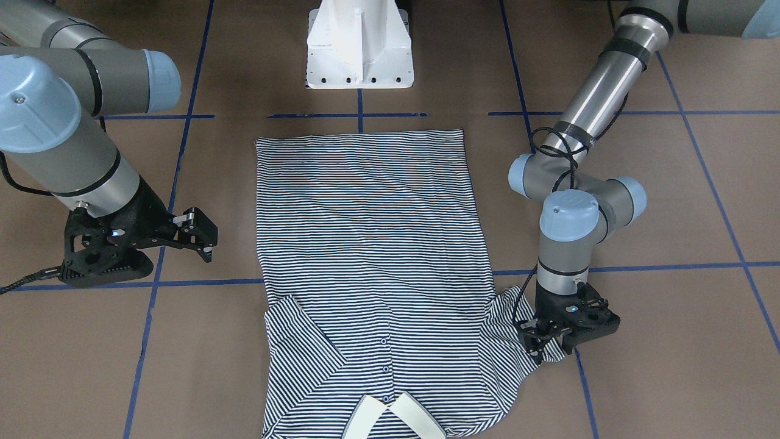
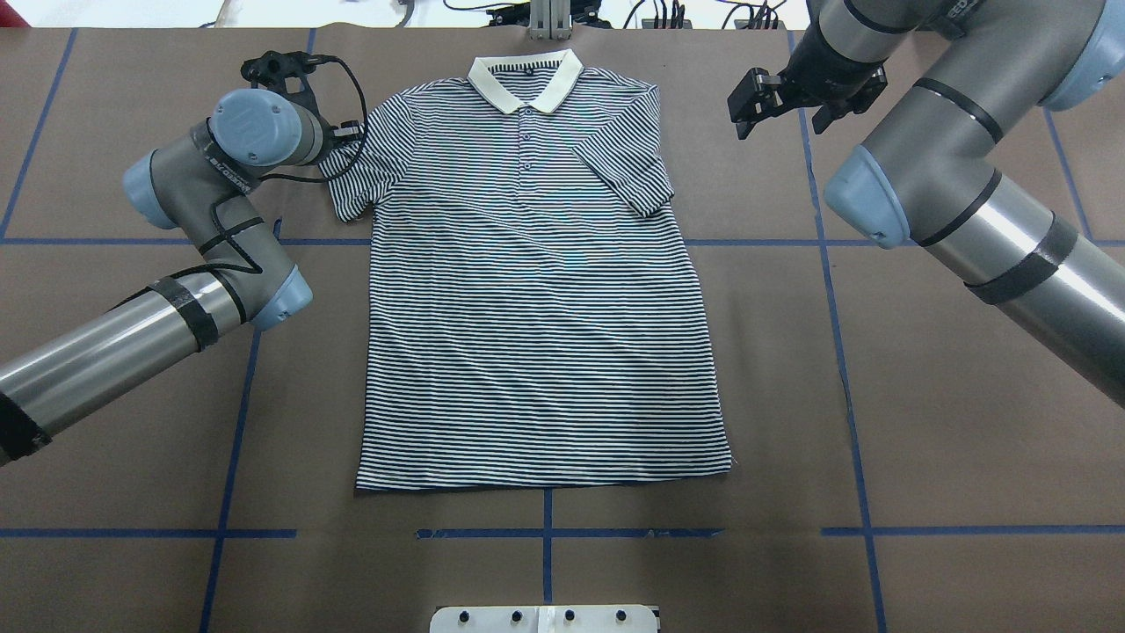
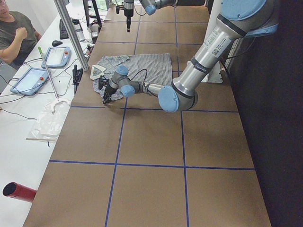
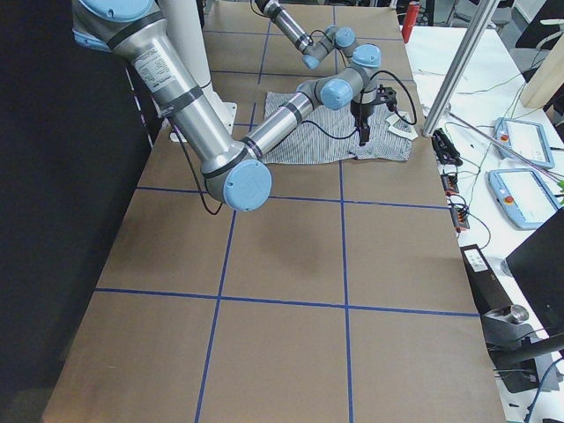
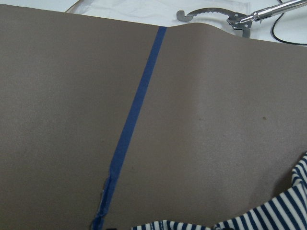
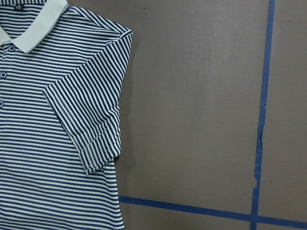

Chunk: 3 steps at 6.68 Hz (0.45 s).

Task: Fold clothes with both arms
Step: 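Raise the right gripper away while the left arm moves toward the shirt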

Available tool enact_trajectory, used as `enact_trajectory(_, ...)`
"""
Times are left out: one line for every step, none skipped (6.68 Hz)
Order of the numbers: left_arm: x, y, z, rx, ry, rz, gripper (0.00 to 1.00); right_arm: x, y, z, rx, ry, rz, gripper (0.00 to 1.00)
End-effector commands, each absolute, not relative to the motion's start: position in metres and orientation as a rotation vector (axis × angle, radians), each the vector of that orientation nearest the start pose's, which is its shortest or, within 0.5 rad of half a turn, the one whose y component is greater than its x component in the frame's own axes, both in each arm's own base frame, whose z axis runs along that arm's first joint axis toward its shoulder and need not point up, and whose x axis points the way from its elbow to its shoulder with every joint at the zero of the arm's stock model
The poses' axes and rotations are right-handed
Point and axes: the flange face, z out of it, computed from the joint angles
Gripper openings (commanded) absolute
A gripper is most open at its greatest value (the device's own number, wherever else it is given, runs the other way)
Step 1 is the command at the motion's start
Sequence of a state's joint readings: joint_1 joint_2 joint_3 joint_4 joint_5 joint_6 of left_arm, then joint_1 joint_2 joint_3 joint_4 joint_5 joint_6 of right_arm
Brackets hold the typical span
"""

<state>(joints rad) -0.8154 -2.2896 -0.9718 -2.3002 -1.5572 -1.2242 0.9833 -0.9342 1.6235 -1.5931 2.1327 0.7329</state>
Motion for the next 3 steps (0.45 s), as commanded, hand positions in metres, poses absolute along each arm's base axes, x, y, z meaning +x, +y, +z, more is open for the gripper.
enact_trajectory(0.457, -0.681, 0.424, 0.442, 0.728, -0.429, 0.0, -0.314, -0.616, 0.261, 0.179, -0.821, -0.052, 1.0)
enact_trajectory(0.448, -0.685, 0.408, 0.412, 0.749, -0.425, 0.0, -0.314, -0.616, 0.264, 0.176, -0.818, -0.052, 1.0)
enact_trajectory(0.43, -0.686, 0.372, 0.367, 0.755, -0.427, 0.0, -0.315, -0.618, 0.268, 0.168, -0.814, -0.051, 1.0)
